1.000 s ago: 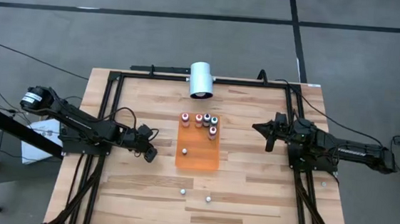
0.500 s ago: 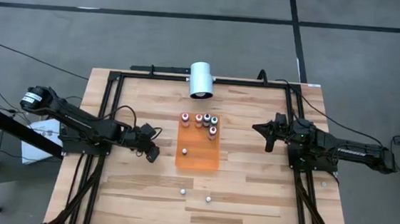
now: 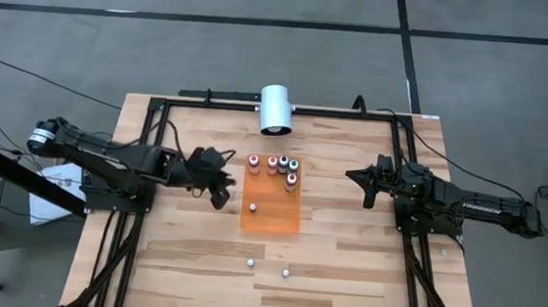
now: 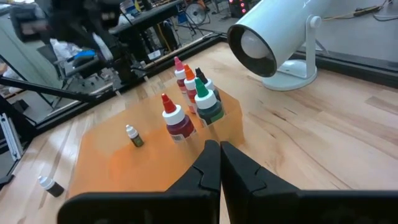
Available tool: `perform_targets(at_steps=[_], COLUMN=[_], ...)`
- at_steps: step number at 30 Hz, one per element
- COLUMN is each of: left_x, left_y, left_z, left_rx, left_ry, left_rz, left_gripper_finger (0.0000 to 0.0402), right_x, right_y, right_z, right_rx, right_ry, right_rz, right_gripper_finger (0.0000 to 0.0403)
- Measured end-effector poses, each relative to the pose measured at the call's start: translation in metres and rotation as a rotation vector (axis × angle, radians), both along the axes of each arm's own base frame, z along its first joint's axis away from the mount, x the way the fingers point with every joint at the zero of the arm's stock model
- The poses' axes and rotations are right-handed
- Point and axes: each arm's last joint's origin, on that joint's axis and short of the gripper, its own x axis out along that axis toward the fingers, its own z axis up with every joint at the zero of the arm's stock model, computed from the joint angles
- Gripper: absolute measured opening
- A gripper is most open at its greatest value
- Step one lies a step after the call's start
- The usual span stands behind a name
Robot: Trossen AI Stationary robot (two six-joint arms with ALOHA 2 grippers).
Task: Pick & Place food coloring
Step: Put the small purple food coloring bottle into the bin
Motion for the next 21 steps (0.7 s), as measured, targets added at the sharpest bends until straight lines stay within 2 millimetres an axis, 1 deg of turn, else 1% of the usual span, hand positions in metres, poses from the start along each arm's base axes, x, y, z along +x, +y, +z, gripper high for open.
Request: perform_targets(at_steps=[3, 5, 7, 11, 15, 18, 21], left_x=[0.010, 0.021, 0.036, 0.073, 0.102, 0.113, 0.115], left_y=[0.002, 0.001, -0.002, -0.007, -0.008, -0.004, 0.001], left_z=[0.016, 0.020, 0.019, 0.007, -0.009, -0.026, -0.042], left_rx=[0.042, 0.068, 0.082, 0.108, 0.166, 0.177, 0.178], left_ry=[-0.024, -0.007, 0.019, 0.102, 0.180, 0.232, 0.283], left_rz=[-0.012, -0.031, -0.060, -0.116, -0.135, -0.130, -0.115], left_gripper_finger=[0.0064, 0.0064, 0.0064, 0.0064, 0.0065, 0.0065, 0.0065], right_x=[0.000, 0.000, 0.000, 0.000, 0.000, 0.000, 0.000], right_y=[0.000, 0.000, 0.000, 0.000, 0.000, 0.000, 0.000], right_z=[0.000, 0.000, 0.000, 0.000, 0.000, 0.000, 0.000], right_rx=[0.000, 0.000, 0.000, -0.001, 0.000, 0.000, 0.000], right_ry=[0.000, 0.000, 0.000, 0.000, 0.000, 0.001, 0.004], right_rz=[0.000, 0.000, 0.000, -0.001, -0.001, -0.001, -0.001], right_gripper_finger=[0.0001, 0.0001, 0.0001, 0.0001, 0.0001, 0.0001, 0.0001])
